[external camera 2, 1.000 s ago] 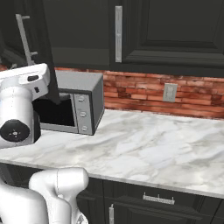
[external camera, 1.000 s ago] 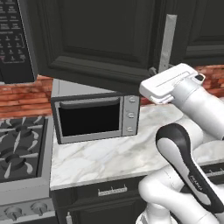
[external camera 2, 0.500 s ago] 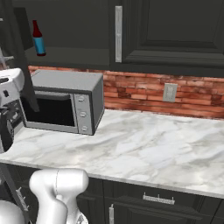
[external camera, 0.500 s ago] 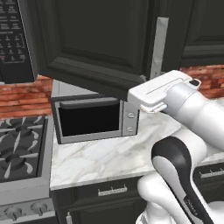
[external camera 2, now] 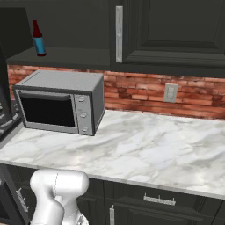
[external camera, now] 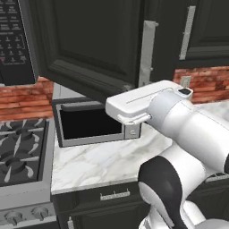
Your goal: Get the candle and the beer from the cabinet and move them to the dining counter.
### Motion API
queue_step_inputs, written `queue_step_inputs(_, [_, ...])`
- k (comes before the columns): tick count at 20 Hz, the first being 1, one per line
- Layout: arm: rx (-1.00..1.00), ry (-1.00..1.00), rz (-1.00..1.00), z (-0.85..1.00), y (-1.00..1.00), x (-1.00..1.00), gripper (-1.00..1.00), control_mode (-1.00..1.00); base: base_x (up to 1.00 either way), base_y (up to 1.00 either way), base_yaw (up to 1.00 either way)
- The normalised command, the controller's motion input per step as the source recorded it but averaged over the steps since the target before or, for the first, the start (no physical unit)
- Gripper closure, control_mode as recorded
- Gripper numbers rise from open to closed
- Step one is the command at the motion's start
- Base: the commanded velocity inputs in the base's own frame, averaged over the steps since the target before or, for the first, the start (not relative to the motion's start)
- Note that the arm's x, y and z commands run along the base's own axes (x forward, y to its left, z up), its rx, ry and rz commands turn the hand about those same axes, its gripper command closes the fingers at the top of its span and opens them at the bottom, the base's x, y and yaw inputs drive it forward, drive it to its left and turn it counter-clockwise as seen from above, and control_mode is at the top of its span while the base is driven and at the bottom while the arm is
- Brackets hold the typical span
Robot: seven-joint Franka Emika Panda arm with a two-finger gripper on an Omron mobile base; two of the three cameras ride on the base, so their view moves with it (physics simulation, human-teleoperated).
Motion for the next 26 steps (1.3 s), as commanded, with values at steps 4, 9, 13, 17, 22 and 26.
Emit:
queue_step_inputs(4, [-0.01, 0.09, 0.11, -0.05, 0.81, -0.10, 1.00, -1.00, 0.00, 0.00, 0.00])
queue_step_inputs(9, [0.00, 0.11, 0.12, -0.10, 0.72, -0.03, 1.00, -1.00, 0.00, 0.00, 0.00])
queue_step_inputs(13, [-0.01, 0.06, 0.12, -0.14, 0.80, -0.06, 1.00, -1.00, 0.00, 0.00, 0.00])
queue_step_inputs(17, [-0.01, 0.06, 0.13, -0.09, 0.82, -0.08, 1.00, -1.00, 0.00, 0.00, 0.00])
queue_step_inputs(22, [0.00, 0.11, 0.09, -0.02, 0.43, -0.01, 1.00, -1.00, 0.00, 0.00, 0.00])
queue_step_inputs(26, [0.00, 0.00, 0.00, 0.00, 0.00, 0.00, 1.00, -1.00, 0.00, 0.00, 0.00])
